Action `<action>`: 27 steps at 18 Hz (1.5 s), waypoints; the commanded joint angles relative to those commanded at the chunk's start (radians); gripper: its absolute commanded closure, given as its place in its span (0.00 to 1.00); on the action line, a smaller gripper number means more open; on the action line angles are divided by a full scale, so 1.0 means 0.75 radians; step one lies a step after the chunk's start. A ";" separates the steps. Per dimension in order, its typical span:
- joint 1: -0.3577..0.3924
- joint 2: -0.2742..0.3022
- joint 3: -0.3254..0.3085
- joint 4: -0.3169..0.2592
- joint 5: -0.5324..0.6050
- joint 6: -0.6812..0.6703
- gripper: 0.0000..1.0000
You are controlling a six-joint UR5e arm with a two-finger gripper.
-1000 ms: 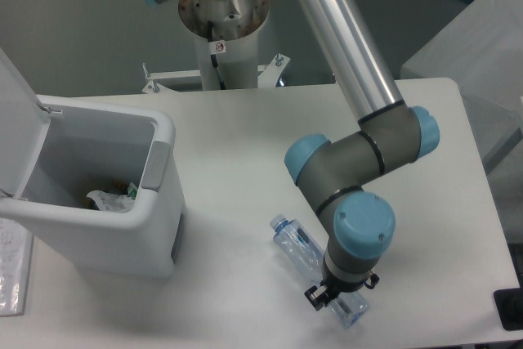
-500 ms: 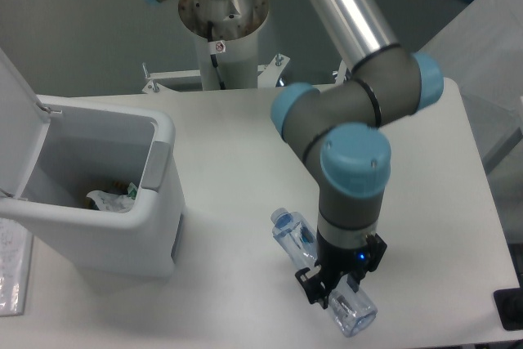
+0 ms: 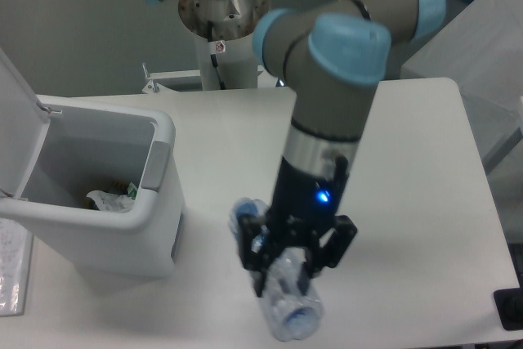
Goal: Place the trash in the trash can
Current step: 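Lift the bottle and carry it over the trash bin, then lower the bottle into the bin and open the gripper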
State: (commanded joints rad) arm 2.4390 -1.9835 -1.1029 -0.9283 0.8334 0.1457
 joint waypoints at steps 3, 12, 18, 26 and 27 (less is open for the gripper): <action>-0.026 0.029 0.000 0.045 -0.143 0.006 0.40; -0.147 0.172 -0.308 0.062 -0.331 0.335 0.41; -0.149 0.223 -0.515 0.143 -0.477 0.501 0.41; -0.145 0.331 -0.791 0.170 -0.518 0.781 0.27; -0.147 0.333 -0.796 0.170 -0.518 0.783 0.19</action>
State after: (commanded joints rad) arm 2.3286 -1.7334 -1.6996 -0.8007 0.4449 0.7332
